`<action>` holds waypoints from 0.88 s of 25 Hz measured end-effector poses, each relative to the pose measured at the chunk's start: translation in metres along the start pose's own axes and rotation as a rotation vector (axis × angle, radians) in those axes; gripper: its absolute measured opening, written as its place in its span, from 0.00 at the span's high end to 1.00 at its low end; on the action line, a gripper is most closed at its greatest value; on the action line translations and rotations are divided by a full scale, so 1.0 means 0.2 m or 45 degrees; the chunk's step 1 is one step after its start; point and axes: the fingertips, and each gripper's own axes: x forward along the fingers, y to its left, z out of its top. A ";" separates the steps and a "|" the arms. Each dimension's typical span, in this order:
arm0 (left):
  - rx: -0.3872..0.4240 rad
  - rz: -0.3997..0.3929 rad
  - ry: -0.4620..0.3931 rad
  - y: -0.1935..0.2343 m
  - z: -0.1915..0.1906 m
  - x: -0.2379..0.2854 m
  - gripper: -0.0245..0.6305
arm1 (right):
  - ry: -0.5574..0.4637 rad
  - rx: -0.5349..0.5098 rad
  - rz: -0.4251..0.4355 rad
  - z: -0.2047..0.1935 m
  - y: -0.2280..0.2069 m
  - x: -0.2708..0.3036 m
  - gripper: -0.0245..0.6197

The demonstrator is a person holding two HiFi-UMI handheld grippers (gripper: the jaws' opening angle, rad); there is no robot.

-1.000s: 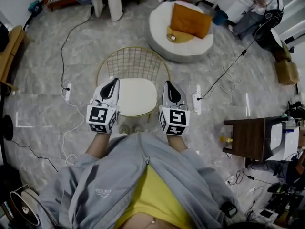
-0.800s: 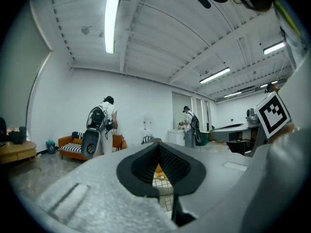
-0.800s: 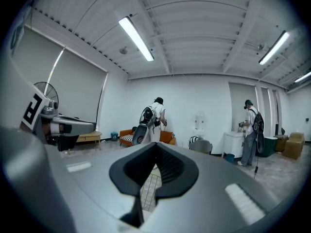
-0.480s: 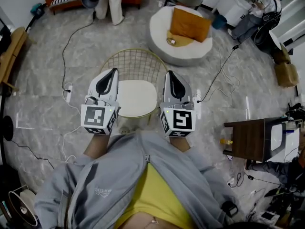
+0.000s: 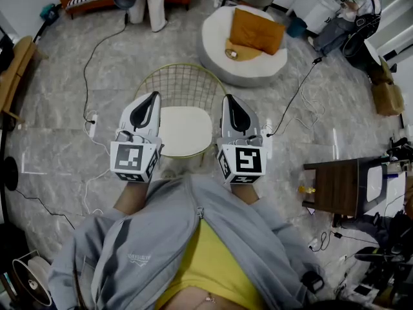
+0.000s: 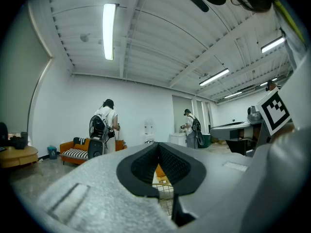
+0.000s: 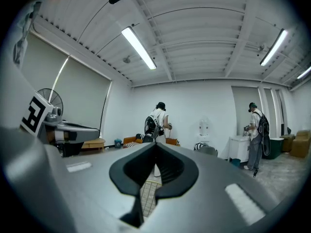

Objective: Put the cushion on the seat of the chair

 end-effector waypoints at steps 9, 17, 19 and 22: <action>-0.001 -0.009 0.017 -0.01 -0.03 0.01 0.95 | 0.002 0.000 0.021 -0.02 0.01 0.01 0.96; 0.001 -0.007 0.028 -0.01 -0.05 0.03 0.95 | 0.016 0.012 0.026 -0.06 0.00 0.02 0.96; 0.002 -0.006 0.029 -0.02 -0.05 0.03 0.95 | 0.019 0.012 0.029 -0.06 -0.01 0.02 0.96; 0.003 -0.004 0.029 -0.03 -0.05 0.04 0.95 | 0.021 0.015 0.031 -0.07 -0.02 0.02 0.96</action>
